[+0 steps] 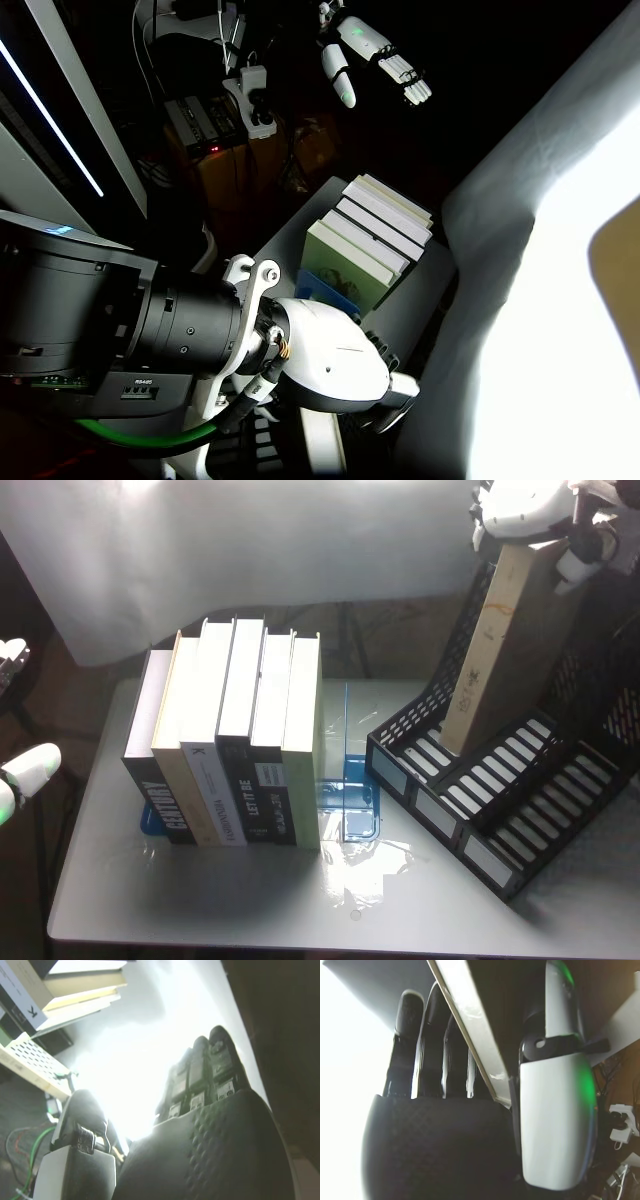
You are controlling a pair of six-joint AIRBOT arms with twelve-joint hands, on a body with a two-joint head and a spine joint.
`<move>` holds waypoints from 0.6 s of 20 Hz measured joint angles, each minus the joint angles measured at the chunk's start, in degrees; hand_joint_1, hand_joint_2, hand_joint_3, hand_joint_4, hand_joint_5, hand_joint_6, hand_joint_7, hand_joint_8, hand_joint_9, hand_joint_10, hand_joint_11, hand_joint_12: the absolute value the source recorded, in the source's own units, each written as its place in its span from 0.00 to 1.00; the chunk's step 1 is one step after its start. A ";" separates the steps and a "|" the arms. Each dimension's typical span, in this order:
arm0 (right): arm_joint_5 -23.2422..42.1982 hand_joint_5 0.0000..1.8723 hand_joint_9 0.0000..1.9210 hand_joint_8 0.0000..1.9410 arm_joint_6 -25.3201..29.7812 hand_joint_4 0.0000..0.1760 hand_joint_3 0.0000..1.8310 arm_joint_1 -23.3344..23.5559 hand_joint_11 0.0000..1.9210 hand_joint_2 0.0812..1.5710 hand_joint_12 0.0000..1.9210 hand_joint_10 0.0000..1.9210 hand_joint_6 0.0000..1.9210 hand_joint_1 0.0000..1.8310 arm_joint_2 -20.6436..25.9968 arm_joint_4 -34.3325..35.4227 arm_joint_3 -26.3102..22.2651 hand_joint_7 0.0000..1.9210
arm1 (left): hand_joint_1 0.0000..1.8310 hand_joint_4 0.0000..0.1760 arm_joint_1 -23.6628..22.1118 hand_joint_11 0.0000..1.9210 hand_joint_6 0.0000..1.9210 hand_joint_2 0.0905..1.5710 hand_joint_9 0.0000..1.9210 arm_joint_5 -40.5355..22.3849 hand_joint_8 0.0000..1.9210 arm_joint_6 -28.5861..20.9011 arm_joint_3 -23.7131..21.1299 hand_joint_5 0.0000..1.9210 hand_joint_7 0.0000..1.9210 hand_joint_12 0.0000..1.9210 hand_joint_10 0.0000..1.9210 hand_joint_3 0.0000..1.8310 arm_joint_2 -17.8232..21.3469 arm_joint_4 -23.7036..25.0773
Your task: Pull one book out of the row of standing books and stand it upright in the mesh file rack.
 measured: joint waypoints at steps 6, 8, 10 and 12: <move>-0.31 0.35 0.31 0.67 0.76 0.00 0.00 -1.33 0.11 0.78 0.91 0.84 0.73 0.73 -0.11 0.02 0.94 0.42 | 0.13 0.00 -0.04 0.00 0.00 0.87 0.00 -0.09 0.00 0.02 0.17 0.00 0.00 0.00 0.00 0.00 -0.20 -0.02; -0.33 0.27 0.26 0.73 0.79 0.00 0.00 -2.05 0.07 0.82 0.92 0.63 0.80 0.63 -0.17 0.00 1.07 0.41 | 0.13 0.00 -0.04 0.00 0.00 0.87 0.00 0.09 0.00 0.02 0.17 0.00 0.00 0.00 0.00 0.00 -0.33 0.00; -0.33 0.23 0.22 0.46 0.92 0.00 0.00 -2.43 0.01 0.75 0.89 0.55 0.34 0.65 -0.17 -0.04 1.18 0.28 | 0.15 0.00 -0.04 0.00 0.00 0.87 0.00 0.07 0.00 0.02 0.20 0.00 0.00 0.00 0.00 0.00 -0.33 0.04; -0.33 0.23 0.18 0.22 0.98 0.00 0.00 -2.80 0.00 0.73 0.85 0.49 0.23 0.62 -0.20 -0.20 1.53 0.26 | 0.14 0.00 -0.04 0.00 0.00 0.87 0.00 0.04 0.00 0.02 0.22 0.00 0.00 0.00 0.00 0.00 -0.37 0.04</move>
